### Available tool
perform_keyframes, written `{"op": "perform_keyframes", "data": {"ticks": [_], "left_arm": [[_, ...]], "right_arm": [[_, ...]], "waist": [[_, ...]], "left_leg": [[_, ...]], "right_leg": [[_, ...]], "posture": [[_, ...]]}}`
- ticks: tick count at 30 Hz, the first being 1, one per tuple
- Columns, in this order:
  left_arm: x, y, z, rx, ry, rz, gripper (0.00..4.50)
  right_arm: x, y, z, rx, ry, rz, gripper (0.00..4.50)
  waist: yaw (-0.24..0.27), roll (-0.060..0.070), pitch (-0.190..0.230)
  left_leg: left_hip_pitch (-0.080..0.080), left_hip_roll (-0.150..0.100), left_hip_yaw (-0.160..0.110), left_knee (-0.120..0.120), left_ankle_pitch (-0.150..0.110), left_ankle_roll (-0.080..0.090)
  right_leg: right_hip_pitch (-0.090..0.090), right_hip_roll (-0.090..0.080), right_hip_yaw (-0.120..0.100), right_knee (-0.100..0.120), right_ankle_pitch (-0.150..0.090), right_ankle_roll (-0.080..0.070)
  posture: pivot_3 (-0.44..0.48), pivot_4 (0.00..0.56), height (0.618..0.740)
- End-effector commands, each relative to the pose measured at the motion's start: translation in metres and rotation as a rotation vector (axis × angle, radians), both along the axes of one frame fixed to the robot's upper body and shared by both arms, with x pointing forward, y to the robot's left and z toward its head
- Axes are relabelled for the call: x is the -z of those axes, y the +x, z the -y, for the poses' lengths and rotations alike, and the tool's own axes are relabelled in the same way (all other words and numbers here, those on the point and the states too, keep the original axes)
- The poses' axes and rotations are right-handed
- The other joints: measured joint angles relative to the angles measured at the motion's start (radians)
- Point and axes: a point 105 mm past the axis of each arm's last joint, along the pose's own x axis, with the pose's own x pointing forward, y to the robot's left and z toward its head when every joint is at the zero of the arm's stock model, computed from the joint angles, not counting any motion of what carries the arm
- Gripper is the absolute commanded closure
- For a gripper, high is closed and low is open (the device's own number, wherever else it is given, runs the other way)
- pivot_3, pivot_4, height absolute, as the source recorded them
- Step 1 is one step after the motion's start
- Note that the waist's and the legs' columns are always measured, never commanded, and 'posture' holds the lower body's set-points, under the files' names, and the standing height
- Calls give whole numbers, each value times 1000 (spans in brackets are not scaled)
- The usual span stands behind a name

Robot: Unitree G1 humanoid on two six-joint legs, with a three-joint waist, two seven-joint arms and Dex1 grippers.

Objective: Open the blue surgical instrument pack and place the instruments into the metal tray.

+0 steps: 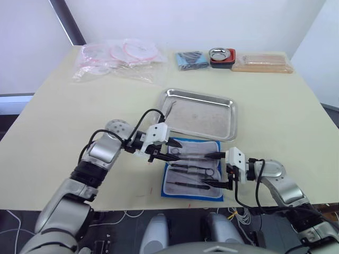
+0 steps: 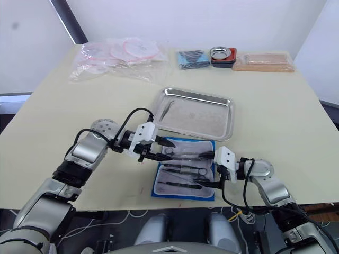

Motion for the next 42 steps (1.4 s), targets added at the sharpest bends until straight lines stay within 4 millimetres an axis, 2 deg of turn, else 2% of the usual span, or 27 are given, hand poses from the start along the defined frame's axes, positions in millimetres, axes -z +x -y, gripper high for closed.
{"op": "perform_keyframes", "data": {"ticks": [1,9,15,23,27,33,42], "left_arm": [[-7,8,7,2,-16,61,3785],[7,12,9,-1,21,68,3785],[11,14,11,-10,26,69,3785],[21,2,7,6,64,14,3785],[23,0,4,-11,85,4,3785],[27,9,5,-83,99,31,3785],[32,2,9,-36,116,-9,3785]], "right_arm": [[72,-23,27,97,-218,-260,0],[73,-24,28,103,-217,-261,0],[73,-23,29,106,-219,-261,0],[74,-24,30,107,-224,-261,0],[74,-24,30,106,-226,-260,0],[74,-25,28,103,-222,-261,0],[74,-25,26,105,-218,-261,0]], "waist": [[0,0,0],[0,0,0],[0,0,-1],[0,0,-4],[0,1,-6],[1,3,-8],[1,4,-11]], "left_leg": [[0,0,0,0,0,0],[0,0,0,0,0,0],[0,0,0,0,0,0],[0,0,0,0,0,0],[1,0,0,0,0,0],[1,0,0,0,0,0],[1,0,0,0,0,0]], "right_leg": [[0,0,0,0,0,0],[0,1,0,0,1,-1],[0,1,0,0,1,-2],[0,1,0,0,1,-2],[0,1,0,0,1,-2],[0,1,0,0,1,-2],[1,1,0,0,1,-1]], "posture": [[0,150,740],[0,150,740],[0,150,740],[0,150,740],[0,150,740],[0,150,740],[0,150,740]]}}
